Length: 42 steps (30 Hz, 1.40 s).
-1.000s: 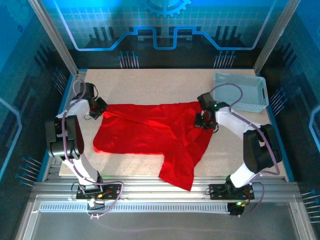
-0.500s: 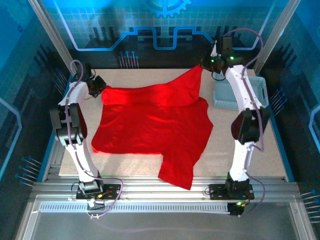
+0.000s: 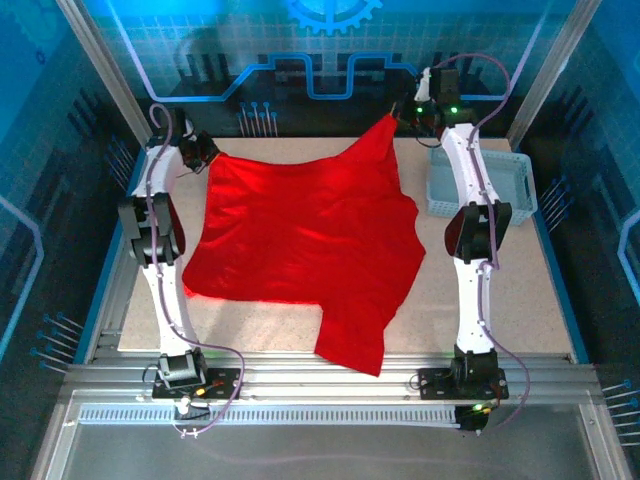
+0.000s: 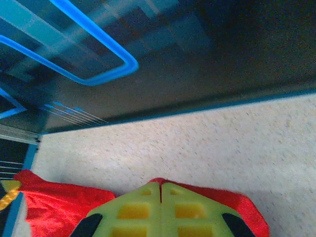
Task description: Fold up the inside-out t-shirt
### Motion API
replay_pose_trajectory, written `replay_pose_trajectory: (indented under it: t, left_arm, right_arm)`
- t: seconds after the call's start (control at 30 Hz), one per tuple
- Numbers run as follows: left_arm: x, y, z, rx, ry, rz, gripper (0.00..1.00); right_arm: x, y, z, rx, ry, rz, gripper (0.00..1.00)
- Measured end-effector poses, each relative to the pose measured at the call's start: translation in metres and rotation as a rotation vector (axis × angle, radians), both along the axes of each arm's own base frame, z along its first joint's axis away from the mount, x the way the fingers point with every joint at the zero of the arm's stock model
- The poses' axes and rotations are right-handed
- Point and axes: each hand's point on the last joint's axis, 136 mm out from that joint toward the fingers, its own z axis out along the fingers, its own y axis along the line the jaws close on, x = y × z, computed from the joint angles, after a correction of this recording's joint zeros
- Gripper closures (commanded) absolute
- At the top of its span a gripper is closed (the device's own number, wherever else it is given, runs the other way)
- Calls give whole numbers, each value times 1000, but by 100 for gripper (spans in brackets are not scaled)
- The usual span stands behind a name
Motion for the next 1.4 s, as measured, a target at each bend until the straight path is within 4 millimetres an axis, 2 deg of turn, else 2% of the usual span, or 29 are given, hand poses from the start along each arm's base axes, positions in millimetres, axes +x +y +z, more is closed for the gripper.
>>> replay_pose_trajectory:
  t: [0.1, 0.2, 0.33, 0.4, 0.5, 0.53, 0.67, 0.8, 0.9, 0.97, 1.07, 1.13, 1.2, 1.27, 1.4]
  left_arm:
    - [0, 4, -1, -11, -3, 5, 100]
    - [-5, 10, -14, -20, 9, 18, 100]
    - [-23, 19, -39, -45, 65, 37, 100]
    - [-31, 24, -46, -60, 83, 44, 100]
    - [-37, 29, -46, -79, 83, 45, 100]
    - [-37, 29, -44, -84, 76, 43, 100]
    - [-45, 24, -34, -95, 51, 27, 100]
    - [-58, 19, -32, -99, 51, 21, 100]
    - [-71, 16, -32, -94, 55, 23, 100]
    - [-80, 15, -33, -87, 67, 32, 100]
    - [-93, 15, -39, -78, 87, 46, 99]
    - [-100, 14, -44, -75, 104, 56, 93]
    - [-105, 15, -51, -74, 122, 64, 85]
    - [-113, 16, -61, -67, 158, 85, 75]
    - [-128, 27, -73, -37, 234, 148, 52]
  right_arm:
    - [4, 2, 20, 26, -57, 8, 100]
    - [4, 4, 30, 46, -75, 8, 100]
    - [-4, 2, 19, 34, -9, -22, 100]
    - [-18, 1, 7, 10, 62, -49, 100]
    - [-60, 6, -10, -25, 181, -76, 100]
    - [-80, 9, -13, -37, 213, -81, 100]
    - [-156, 19, -14, -55, 264, -94, 100]
    - [-216, 11, -21, -42, 280, -130, 100]
    - [-253, -2, -43, -46, 322, -174, 100]
    - [-275, -5, -66, -49, 363, -190, 100]
    - [-309, 0, -102, -73, 441, -191, 100]
    - [-326, 6, -123, -91, 490, -180, 99]
    - [-340, 10, -144, -105, 534, -176, 89]
    - [-350, 10, -158, -124, 570, -182, 71]
    - [-353, 8, -161, -163, 564, -204, 46]
